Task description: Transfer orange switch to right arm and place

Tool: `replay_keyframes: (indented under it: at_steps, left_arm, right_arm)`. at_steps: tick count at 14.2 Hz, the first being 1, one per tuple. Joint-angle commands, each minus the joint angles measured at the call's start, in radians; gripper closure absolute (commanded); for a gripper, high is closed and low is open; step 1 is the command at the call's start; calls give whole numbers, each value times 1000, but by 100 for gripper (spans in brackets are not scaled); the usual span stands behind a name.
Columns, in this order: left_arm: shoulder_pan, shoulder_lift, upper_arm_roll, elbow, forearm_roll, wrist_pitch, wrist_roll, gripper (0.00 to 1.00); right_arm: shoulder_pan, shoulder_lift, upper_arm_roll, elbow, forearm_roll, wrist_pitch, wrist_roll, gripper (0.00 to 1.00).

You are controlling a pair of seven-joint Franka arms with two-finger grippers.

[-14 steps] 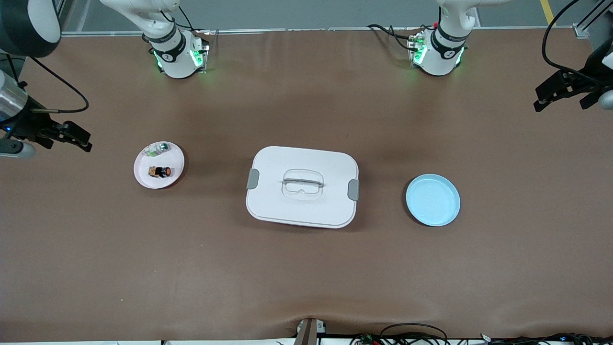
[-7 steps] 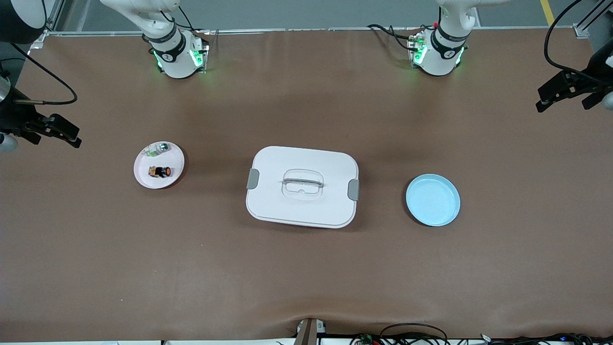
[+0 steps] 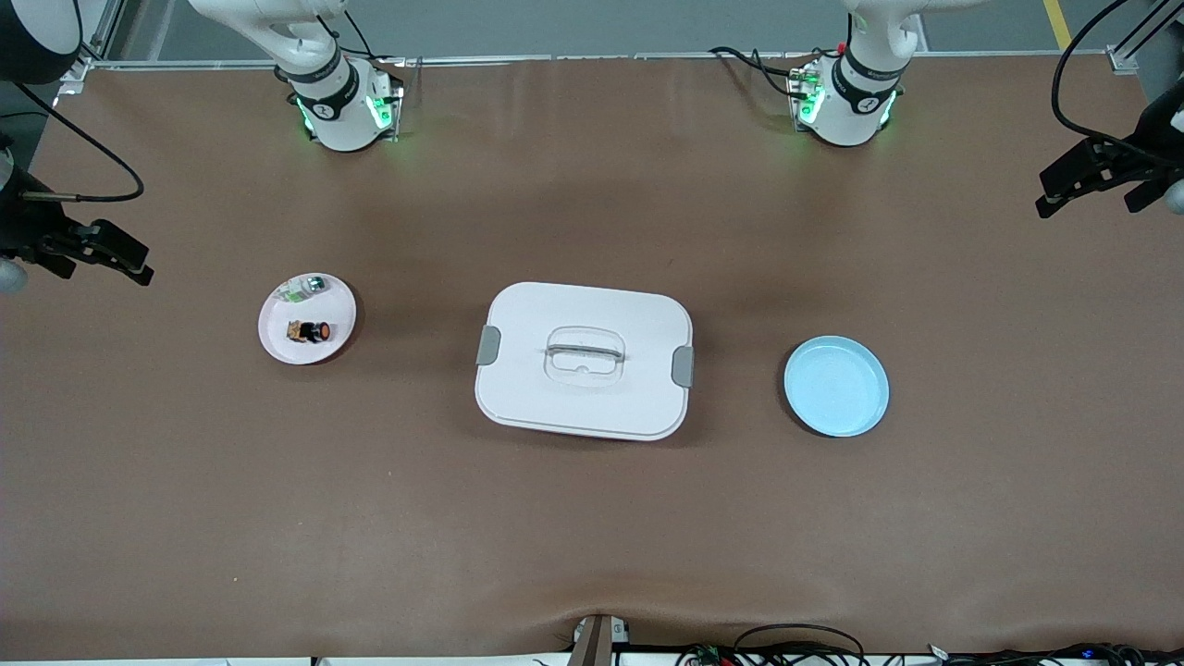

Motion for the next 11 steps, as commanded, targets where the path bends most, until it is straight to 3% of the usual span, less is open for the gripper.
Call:
replay_keyframes:
  at_steps: [1,7,11]
  left_arm:
    - [1,16,-1,34,3,-23,10,0]
    - [6,16,1,34,1,-23,4,0]
    - [4,16,1,34,1,-23,-2,0]
  right_arm:
    - [33,18,-29,31,10,-20,10,0]
    - [29,17,-27,60,11,-31,10,0]
    - [29,17,-26,128,13,-149,9,0]
